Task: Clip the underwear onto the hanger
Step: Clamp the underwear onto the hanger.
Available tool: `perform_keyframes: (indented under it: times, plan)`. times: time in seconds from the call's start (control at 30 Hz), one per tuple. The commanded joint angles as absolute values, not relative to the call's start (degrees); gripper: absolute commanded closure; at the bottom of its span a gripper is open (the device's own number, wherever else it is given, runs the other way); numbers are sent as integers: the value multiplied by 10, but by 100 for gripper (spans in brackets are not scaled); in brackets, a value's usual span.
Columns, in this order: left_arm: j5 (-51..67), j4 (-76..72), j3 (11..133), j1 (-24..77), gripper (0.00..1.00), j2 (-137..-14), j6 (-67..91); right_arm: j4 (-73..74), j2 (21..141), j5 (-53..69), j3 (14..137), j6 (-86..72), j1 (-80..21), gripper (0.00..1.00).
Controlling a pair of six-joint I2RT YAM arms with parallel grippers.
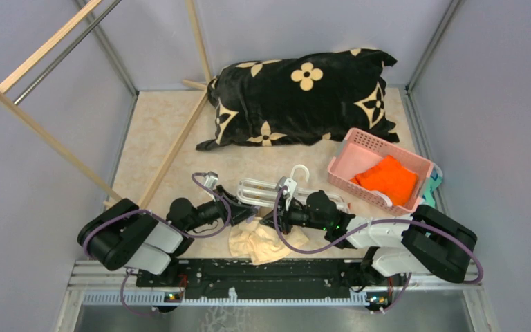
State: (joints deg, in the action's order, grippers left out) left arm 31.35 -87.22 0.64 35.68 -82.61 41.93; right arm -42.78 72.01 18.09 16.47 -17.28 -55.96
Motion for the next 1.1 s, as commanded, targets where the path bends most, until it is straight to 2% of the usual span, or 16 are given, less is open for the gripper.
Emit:
perform_keyframes:
  times: [0.0,0.07,0.1,0.13,0.2,0.23,0.47,0.7,0.77,0.9,1.07]
  plan:
    - [324,-1019,-12,358,42,-813,423,-440,704,186,168,-171,-557,100]
    - [324,-1015,-12,358,37,-808,421,-433,704,188,170,-171,-557,100]
    - [323,-1014,-13,358,32,-805,421,-428,704,189,171,-169,-556,100]
    - [322,-1012,-13,357,24,-802,420,-423,705,192,172,-168,-557,100]
    - [316,-1003,-14,357,2,-796,418,-417,706,198,172,-168,-556,100]
    - [312,-995,-15,357,1,-789,416,-415,705,200,171,-169,-557,100]
    - [288,-844,-10,353,0,-713,374,-370,691,197,173,-173,-557,100]
    - [165,-432,27,353,0,-515,285,-306,673,178,183,-171,-557,100]
    - [136,-359,33,353,0,-483,283,-293,672,176,187,-168,-556,100]
    - [124,-335,20,353,0,-465,293,-278,677,178,199,-165,-557,100]
    - [174,-333,24,353,0,-482,296,-253,692,179,224,-159,-556,97]
